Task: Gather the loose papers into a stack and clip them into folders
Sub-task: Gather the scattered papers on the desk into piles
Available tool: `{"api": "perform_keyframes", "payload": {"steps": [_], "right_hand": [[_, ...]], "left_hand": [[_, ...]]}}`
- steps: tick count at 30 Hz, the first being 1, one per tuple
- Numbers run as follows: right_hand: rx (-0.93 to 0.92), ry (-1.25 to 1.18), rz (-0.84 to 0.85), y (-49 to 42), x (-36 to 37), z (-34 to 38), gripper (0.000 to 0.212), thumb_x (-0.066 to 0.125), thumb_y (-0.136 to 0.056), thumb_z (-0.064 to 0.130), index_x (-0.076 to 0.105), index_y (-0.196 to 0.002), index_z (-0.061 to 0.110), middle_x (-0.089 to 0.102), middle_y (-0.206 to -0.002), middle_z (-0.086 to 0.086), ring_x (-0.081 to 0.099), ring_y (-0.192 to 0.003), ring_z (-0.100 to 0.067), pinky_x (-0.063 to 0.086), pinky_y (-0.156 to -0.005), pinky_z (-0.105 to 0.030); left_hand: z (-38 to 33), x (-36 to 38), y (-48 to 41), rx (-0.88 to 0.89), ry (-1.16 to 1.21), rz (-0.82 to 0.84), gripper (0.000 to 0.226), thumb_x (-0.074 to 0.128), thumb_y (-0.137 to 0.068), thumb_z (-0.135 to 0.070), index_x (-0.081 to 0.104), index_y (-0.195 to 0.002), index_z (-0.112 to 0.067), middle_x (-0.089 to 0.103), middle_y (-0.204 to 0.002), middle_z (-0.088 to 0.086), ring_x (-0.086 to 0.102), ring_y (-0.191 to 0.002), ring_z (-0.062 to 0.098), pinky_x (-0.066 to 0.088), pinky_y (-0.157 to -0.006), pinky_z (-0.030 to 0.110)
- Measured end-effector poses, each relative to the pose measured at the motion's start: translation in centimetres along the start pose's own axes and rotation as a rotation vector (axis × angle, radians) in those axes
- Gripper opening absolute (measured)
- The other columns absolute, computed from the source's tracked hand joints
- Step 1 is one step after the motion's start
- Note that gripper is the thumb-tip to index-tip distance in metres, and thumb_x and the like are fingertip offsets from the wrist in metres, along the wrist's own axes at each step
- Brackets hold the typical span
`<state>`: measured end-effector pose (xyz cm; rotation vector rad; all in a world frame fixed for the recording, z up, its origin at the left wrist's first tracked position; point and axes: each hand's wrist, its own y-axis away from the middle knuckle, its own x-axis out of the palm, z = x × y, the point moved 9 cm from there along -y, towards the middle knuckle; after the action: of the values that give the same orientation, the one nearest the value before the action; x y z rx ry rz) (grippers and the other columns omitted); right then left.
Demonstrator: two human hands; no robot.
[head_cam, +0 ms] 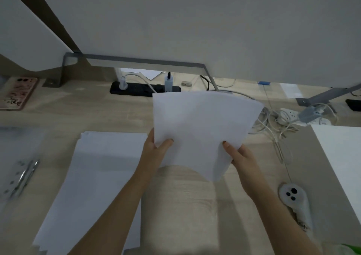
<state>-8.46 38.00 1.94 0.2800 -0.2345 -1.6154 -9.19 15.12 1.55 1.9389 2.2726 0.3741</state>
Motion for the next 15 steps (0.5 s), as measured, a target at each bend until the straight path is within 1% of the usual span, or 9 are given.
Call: {"api": "perform_keyframes", "payload": {"steps": [1, 3, 5, 6, 8, 10, 11, 13, 15], "right_hand": [[0.005, -0.017, -0.029, 0.0, 0.3, -0.1, 0.026, 0.052, -0.092, 0.018, 0.063, -0.115, 0.014, 0.070, -0.110, -0.001, 0.067, -0.101, -0.017, 0.052, -0.088, -0.033], [0.012, -0.045, -0.079, 0.0, 0.9, 0.1, 0.027, 0.053, -0.092, 0.021, 0.063, -0.116, 0.013, 0.071, -0.109, -0.003, 0.068, -0.099, -0.020, 0.052, -0.085, -0.036], [0.014, -0.050, -0.104, 0.1, 1.6, 0.4, 0.029, 0.054, -0.091, 0.022, 0.062, -0.117, 0.014, 0.071, -0.111, -0.002, 0.067, -0.099, -0.019, 0.052, -0.085, -0.037], [0.017, -0.047, -0.109, 0.1, 2.2, 0.4, 0.029, 0.055, -0.091, 0.021, 0.062, -0.118, 0.014, 0.070, -0.111, -0.002, 0.067, -0.098, -0.018, 0.052, -0.085, -0.036], [0.061, -0.024, -0.103, 0.0, 4.2, -0.4, 0.028, 0.055, -0.091, 0.017, 0.061, -0.117, 0.012, 0.070, -0.109, -0.003, 0.068, -0.096, -0.020, 0.052, -0.082, -0.035], [0.140, 0.039, -0.080, 0.1, 6.7, -1.9, 0.022, 0.054, -0.091, 0.013, 0.058, -0.112, 0.008, 0.069, -0.103, -0.007, 0.067, -0.087, -0.023, 0.052, -0.074, -0.034], [0.189, 0.072, -0.064, 0.2, 8.5, -2.9, 0.017, 0.052, -0.091, 0.011, 0.057, -0.107, 0.008, 0.068, -0.096, -0.008, 0.065, -0.081, -0.023, 0.051, -0.068, -0.032], [0.263, 0.119, -0.033, 0.6, 11.8, -4.9, 0.012, 0.049, -0.091, 0.007, 0.054, -0.102, 0.008, 0.063, -0.087, -0.011, 0.060, -0.072, -0.022, 0.047, -0.060, -0.029], [0.331, 0.157, -0.018, 1.0, 15.0, -6.9, 0.014, 0.046, -0.091, 0.002, 0.053, -0.102, 0.005, 0.055, -0.083, -0.015, 0.052, -0.066, -0.021, 0.041, -0.053, -0.023]], "left_hand": [[0.1, -0.1, -0.2, -0.003, -0.004, -0.015, 0.028, 0.062, -0.084, -0.006, 0.058, -0.109, -0.019, 0.064, -0.097, -0.006, 0.062, -0.094, 0.014, 0.051, -0.084, 0.022], [-0.5, -0.7, -0.6, 0.014, -0.008, -0.035, 0.029, 0.060, -0.086, -0.005, 0.056, -0.096, -0.031, 0.063, -0.093, -0.012, 0.063, -0.083, 0.000, 0.050, -0.073, 0.010], [-1.3, -2.0, -1.0, 0.024, -0.022, -0.040, 0.030, 0.062, -0.085, -0.008, 0.053, -0.093, -0.035, 0.062, -0.092, -0.014, 0.062, -0.075, -0.009, 0.049, -0.065, 0.005], [-1.5, -2.9, -1.0, 0.018, -0.033, -0.036, 0.028, 0.063, -0.085, -0.010, 0.053, -0.094, -0.035, 0.063, -0.094, -0.013, 0.062, -0.077, -0.008, 0.049, -0.066, 0.007], [-1.5, -5.7, -0.9, -0.018, -0.062, -0.037, 0.025, 0.063, -0.085, -0.015, 0.055, -0.102, -0.031, 0.064, -0.100, -0.010, 0.063, -0.088, 0.000, 0.052, -0.075, 0.016], [-0.9, -8.8, -0.6, -0.052, -0.107, -0.081, 0.030, 0.061, -0.087, -0.017, 0.055, -0.116, -0.021, 0.064, -0.109, -0.005, 0.062, -0.099, 0.010, 0.050, -0.088, 0.028], [-0.4, -11.0, -0.5, -0.070, -0.137, -0.106, 0.032, 0.059, -0.089, -0.016, 0.054, -0.120, -0.017, 0.063, -0.110, -0.004, 0.061, -0.101, 0.012, 0.048, -0.091, 0.030], [0.9, -14.3, -0.2, -0.113, -0.188, -0.147, 0.025, 0.055, -0.091, -0.012, 0.054, -0.116, -0.014, 0.063, -0.104, -0.004, 0.061, -0.100, 0.018, 0.047, -0.089, 0.033], [2.8, -17.7, -0.1, -0.163, -0.254, -0.196, 0.019, 0.052, -0.091, -0.009, 0.052, -0.110, -0.013, 0.063, -0.099, -0.001, 0.060, -0.096, 0.023, 0.045, -0.082, 0.033]]}}
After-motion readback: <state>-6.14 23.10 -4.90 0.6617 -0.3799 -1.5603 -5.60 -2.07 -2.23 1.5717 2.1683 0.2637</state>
